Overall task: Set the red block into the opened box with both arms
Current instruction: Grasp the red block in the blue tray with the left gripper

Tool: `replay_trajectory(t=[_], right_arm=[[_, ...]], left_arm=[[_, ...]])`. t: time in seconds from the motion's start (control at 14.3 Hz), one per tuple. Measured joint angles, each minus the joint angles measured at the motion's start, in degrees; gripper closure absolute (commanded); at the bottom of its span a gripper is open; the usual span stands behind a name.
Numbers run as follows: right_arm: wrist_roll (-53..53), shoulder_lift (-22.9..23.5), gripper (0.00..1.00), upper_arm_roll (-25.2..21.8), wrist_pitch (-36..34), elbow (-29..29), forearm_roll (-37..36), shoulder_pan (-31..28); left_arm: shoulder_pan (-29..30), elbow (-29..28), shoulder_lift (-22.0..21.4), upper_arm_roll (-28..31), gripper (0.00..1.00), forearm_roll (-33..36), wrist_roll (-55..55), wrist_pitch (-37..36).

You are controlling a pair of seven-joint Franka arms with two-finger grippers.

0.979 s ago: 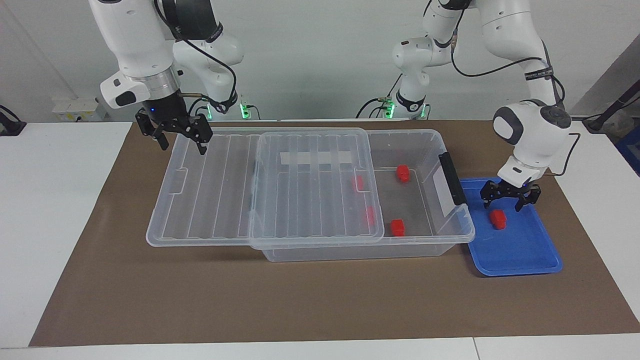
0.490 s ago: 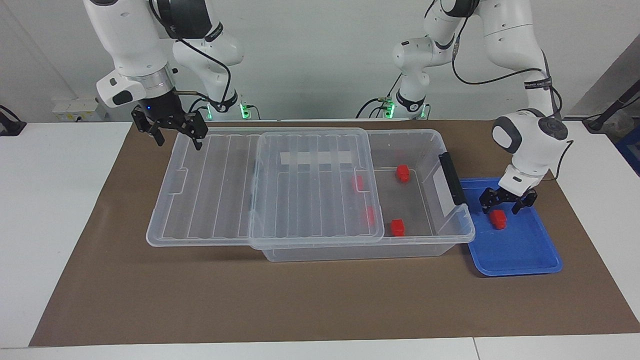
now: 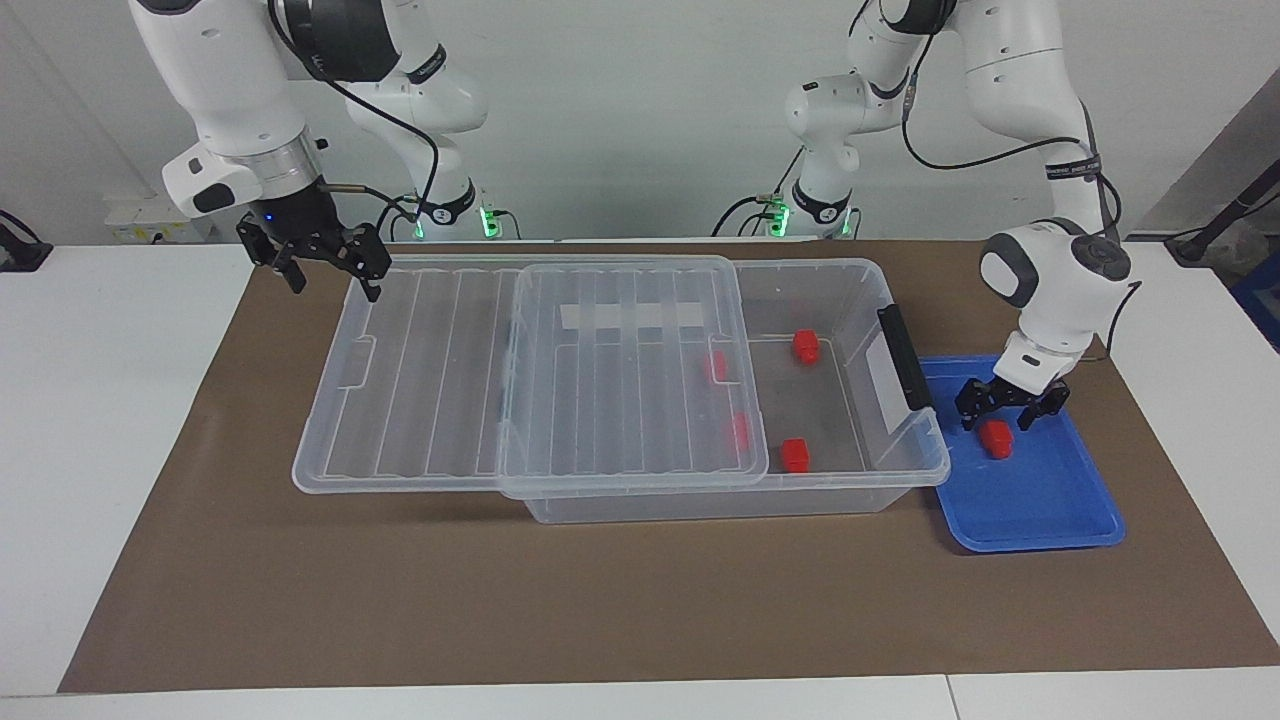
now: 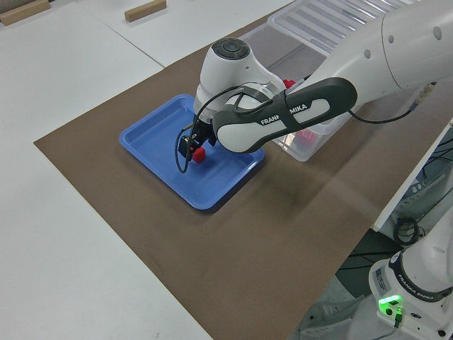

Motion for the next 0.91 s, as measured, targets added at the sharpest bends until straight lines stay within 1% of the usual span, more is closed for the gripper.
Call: replay_trajectory(t=[0.21, 0.35, 0.56, 0.77, 0.91], right_arm=[[-2.32, 1.41, 0.00, -0.10, -2.39, 3.06, 0.04, -0.94], [-2.80, 1.93, 0.00, -0.13, -4.04, 3.54, 0.05, -1.01], [-2.91, 2.03, 0.00, -0.09, -4.37, 3.55, 0.06, -0.68], [-2.91, 2.03, 0.00, -0.02, -4.37, 3.55, 0.06, -0.69], [-2.91, 2.03, 0.00, -0.10, -4.37, 3.55, 0.06, -0.80]], left_arm=[[0.00, 0.21, 0.00, 0.00, 0.10, 0.00, 0.00, 0.29], [-0.02, 0.47, 0.00, 0.00, 0.10, 0.00, 0.13, 0.37], [-0.05, 0.53, 0.08, 0.00, 0.11, 0.00, 0.17, 1.49], [-0.06, 0.53, 0.24, 0.00, 0.24, 0.00, 0.17, 2.00], [-0.07, 0.53, 0.31, 0.00, 0.35, 0.00, 0.17, 2.19]])
